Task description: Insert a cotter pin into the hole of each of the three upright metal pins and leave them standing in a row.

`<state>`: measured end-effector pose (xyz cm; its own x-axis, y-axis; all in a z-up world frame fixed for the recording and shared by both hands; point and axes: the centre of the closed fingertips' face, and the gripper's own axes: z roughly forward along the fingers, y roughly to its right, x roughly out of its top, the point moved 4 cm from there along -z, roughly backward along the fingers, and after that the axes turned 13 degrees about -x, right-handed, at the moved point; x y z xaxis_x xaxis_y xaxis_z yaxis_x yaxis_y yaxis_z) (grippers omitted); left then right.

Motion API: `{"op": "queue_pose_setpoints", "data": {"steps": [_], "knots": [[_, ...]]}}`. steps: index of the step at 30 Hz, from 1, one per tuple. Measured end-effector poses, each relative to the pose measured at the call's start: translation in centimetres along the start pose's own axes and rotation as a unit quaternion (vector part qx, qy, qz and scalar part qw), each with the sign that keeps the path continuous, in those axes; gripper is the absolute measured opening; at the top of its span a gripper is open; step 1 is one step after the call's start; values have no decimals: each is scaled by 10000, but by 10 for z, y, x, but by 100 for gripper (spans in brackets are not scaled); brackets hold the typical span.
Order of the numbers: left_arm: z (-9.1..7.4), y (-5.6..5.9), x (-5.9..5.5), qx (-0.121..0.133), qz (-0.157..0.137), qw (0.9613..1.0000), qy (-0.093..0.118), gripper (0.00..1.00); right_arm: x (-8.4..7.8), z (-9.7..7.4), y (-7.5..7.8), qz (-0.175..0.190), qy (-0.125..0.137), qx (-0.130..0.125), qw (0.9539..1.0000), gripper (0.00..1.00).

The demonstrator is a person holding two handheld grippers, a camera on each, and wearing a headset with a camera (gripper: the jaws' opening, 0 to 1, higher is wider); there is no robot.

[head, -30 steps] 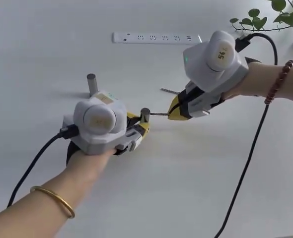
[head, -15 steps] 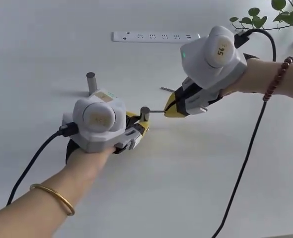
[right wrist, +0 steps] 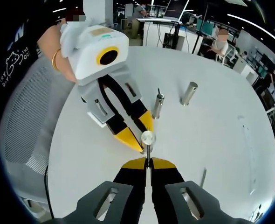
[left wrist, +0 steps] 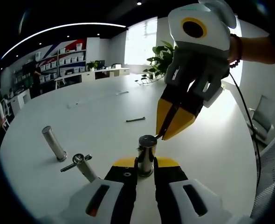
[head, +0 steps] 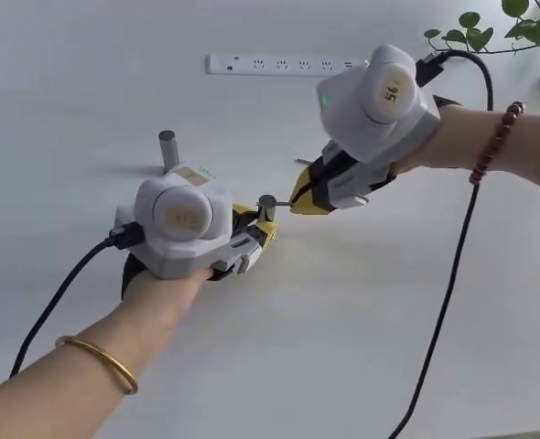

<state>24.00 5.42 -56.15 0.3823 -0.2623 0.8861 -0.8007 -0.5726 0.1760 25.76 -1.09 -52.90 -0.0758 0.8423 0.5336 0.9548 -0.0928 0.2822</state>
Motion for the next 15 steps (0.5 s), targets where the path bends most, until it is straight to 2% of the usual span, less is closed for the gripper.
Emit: {"op": "queue_pose_setpoints", "data": {"steps": [12, 15], "knots": [[1, -1, 0, 98, -43, 9999, 20, 12, 5, 4, 1, -13, 68, -31, 10000, 0], [1, -1, 0, 116, -69, 9999, 23, 12, 6, 2, 3, 121, 89, -105, 9998, 10]]}}
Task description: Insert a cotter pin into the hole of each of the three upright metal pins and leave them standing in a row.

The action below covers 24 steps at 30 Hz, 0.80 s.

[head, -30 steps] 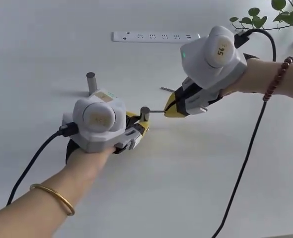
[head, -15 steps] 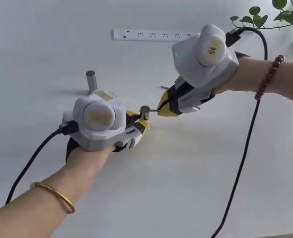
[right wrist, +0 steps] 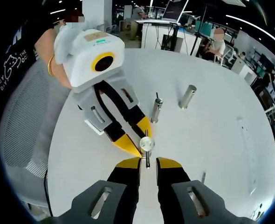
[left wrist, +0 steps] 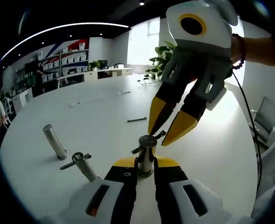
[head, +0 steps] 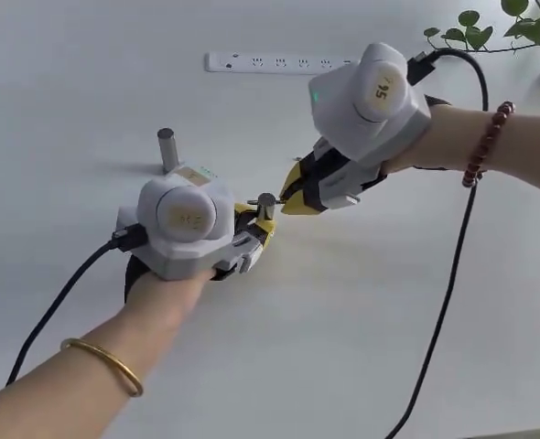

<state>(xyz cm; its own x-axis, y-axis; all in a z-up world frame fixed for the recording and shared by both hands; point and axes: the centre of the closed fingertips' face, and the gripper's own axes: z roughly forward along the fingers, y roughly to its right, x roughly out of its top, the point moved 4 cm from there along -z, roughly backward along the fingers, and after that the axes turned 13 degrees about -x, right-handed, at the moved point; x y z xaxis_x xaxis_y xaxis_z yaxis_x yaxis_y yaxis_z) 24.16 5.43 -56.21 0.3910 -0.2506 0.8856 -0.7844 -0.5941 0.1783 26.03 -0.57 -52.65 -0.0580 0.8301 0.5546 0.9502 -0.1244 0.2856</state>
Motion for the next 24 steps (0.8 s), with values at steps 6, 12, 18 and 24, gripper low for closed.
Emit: {"op": "queue_pose_setpoints", "data": {"steps": [6, 12, 18, 24], "knots": [[0, 0, 0, 20, -52, 10000, 3, 12, -5, -6, 1, 17, -56, -69, 10000, 8], [-1, 0, -1, 41, -153, 9999, 14, 12, -9, -7, -1, 92, -92, -42, 9999, 0], [-1, 0, -2, 42, -206, 9998, 37, 12, -9, -5, -1, 129, -67, -74, 9999, 0], [-1, 1, -2, 50, -255, 9996, 55, 12, -6, -5, -3, 115, -63, -70, 9999, 0]]}}
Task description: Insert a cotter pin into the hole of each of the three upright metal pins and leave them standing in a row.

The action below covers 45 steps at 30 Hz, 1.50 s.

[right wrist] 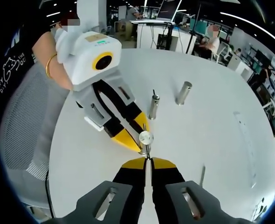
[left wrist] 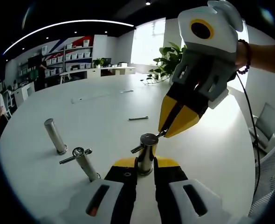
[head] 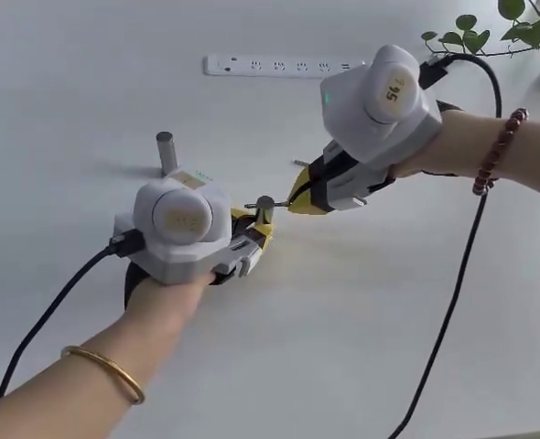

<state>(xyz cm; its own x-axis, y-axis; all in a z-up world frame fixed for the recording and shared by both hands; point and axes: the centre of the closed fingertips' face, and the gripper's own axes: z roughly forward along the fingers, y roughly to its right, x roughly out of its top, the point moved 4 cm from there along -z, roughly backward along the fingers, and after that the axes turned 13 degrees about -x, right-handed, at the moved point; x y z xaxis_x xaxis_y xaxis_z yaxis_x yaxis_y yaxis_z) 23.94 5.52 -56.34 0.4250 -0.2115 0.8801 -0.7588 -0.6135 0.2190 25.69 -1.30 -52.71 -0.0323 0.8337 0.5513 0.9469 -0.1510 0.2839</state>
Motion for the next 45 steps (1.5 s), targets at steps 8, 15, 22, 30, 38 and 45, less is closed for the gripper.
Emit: {"op": "queue_pose_setpoints", "data": {"steps": [8, 15, 22, 30, 38, 45], "knots": [[0, 0, 0, 10, -128, 9999, 47, 12, 5, 3, -2, 2, 28, 13, 10000, 0], [1, -1, -1, 5, -213, 9997, 92, 12, 8, 3, -5, 4, 47, -1, 10000, 0], [2, -1, -1, 14, -228, 9997, 104, 12, 10, 2, -7, 7, 38, 16, 10000, 0], [1, 0, -2, 27, -258, 9996, 98, 13, 11, 2, -8, 124, 84, 43, 9999, 2], [-5, 5, -11, 98, -317, 9995, -7, 16, 13, 2, -10, 379, 139, 35, 9992, 12], [-17, 8, -13, 151, -272, 9995, 49, 20, 18, 6, -8, 636, 252, -13, 9977, 17]]}}
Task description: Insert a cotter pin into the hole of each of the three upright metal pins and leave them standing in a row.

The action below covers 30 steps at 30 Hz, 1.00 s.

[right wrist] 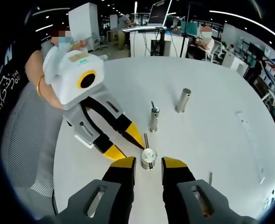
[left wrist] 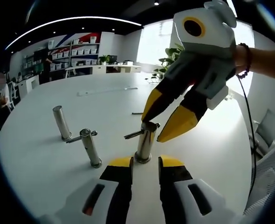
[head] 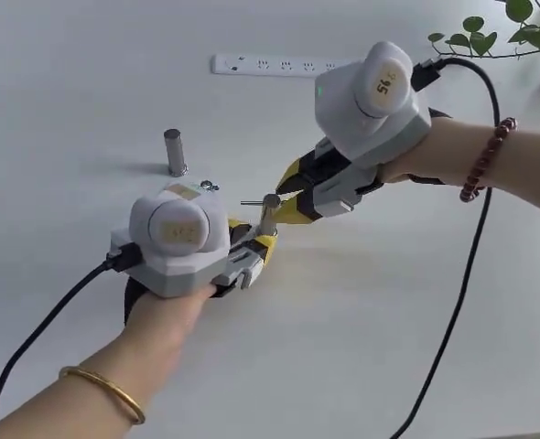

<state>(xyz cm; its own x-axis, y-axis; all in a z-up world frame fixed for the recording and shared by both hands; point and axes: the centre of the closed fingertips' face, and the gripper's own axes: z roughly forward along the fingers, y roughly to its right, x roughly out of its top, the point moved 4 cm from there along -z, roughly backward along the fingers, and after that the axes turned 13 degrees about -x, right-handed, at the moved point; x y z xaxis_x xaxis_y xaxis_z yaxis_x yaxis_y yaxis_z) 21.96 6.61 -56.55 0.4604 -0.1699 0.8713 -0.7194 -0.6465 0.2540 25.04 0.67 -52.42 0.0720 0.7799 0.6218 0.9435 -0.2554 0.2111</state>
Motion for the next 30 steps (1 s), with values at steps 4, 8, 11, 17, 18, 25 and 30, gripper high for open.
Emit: {"op": "queue_pose_setpoints", "data": {"steps": [4, 8, 11, 17, 18, 25, 30], "knots": [[-2, 0, -1, -20, 26, 10000, 13, 22, 3, 4, -2, 90, 45, -3, 9999, 18], [-5, 0, -1, -18, 50, 10000, 6, 24, 3, 8, -4, 114, 51, -14, 9999, 17], [-8, 0, 1, -30, 90, 9999, 36, 26, 2, 11, -5, 72, 5, -41, 10000, 14], [-13, 1, 5, -53, 176, 9998, 84, 30, 1, 14, -1, 145, 37, -41, 9999, 11], [-13, 1, 5, -54, 178, 9998, 90, 31, 2, 15, -1, 157, 33, -39, 9999, 12], [-17, 1, 6, -92, 169, 9998, 109, 35, 3, 15, -4, 142, 67, 9, 9999, 9], [-23, 3, 9, -112, 135, 9997, 146, 38, 2, 16, -3, 98, 113, 6, 9999, 9]]}}
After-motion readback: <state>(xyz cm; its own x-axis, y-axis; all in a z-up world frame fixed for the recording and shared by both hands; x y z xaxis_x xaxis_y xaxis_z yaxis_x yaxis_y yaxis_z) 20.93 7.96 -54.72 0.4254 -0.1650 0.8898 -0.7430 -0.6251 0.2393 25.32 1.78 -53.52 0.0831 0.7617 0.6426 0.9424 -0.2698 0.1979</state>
